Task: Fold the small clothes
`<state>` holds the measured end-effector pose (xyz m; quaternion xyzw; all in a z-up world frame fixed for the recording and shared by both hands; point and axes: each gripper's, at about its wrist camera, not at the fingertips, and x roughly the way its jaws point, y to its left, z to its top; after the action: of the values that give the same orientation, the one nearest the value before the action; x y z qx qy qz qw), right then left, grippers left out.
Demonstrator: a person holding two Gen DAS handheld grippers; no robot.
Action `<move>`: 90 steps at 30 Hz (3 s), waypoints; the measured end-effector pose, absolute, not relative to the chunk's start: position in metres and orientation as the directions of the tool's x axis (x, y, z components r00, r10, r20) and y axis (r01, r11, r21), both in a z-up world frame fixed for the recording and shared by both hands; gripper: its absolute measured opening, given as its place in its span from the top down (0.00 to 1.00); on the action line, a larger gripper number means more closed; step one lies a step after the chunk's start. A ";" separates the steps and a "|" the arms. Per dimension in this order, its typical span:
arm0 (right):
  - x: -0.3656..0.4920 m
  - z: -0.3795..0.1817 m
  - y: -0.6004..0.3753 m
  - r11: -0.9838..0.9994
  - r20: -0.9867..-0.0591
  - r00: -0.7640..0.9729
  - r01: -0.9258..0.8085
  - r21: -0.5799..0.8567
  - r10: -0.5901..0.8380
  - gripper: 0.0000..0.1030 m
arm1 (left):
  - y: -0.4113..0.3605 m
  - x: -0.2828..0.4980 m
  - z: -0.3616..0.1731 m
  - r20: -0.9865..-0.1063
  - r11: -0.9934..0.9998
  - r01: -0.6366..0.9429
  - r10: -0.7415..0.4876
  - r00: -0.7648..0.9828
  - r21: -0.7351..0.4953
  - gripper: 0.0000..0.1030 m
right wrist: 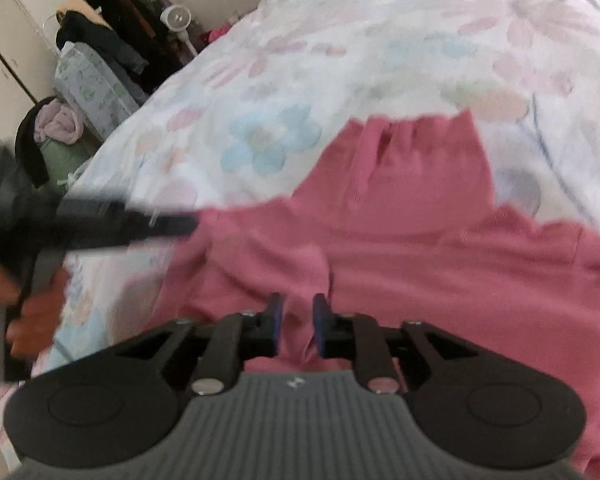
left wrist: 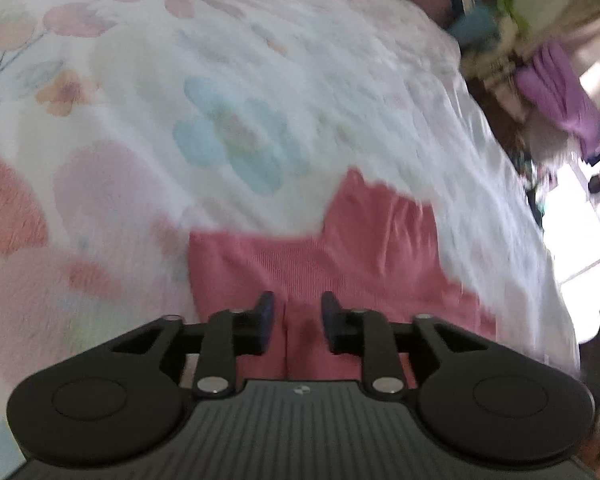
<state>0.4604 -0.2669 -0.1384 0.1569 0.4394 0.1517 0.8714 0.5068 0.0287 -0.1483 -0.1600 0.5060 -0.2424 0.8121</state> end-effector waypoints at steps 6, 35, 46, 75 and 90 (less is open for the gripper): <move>0.495 -0.144 -0.277 0.875 -0.700 0.566 -0.083 0.476 0.434 0.78 | 0.034 0.493 -0.161 -0.760 0.817 0.184 -0.576 0.300 -0.547 0.51; 0.532 -0.135 -0.191 0.857 -0.697 0.500 -0.310 0.410 0.514 0.80 | 0.023 0.478 -0.160 -0.819 0.852 0.263 -0.514 0.255 -0.453 0.93; 0.557 -0.142 -0.185 0.882 -0.705 0.531 -0.265 0.390 0.471 1.00 | 0.022 0.468 -0.154 -0.833 0.850 0.344 -0.493 0.252 -0.399 0.95; 0.428 -0.152 -0.266 0.843 -0.703 0.556 0.009 0.538 0.443 1.00 | 0.014 0.440 -0.160 -0.884 0.883 0.440 -0.330 0.332 -0.165 1.00; 0.306 -0.066 -0.285 0.941 -0.734 0.594 -0.137 0.311 0.329 0.69 | 0.040 0.334 -0.052 -0.829 0.832 0.554 -0.314 0.462 -0.007 0.75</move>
<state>0.3057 -0.2849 -0.0665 0.1115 0.4310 0.1313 0.8857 0.3340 0.0397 -0.0521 0.1332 0.4505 -0.2571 0.8445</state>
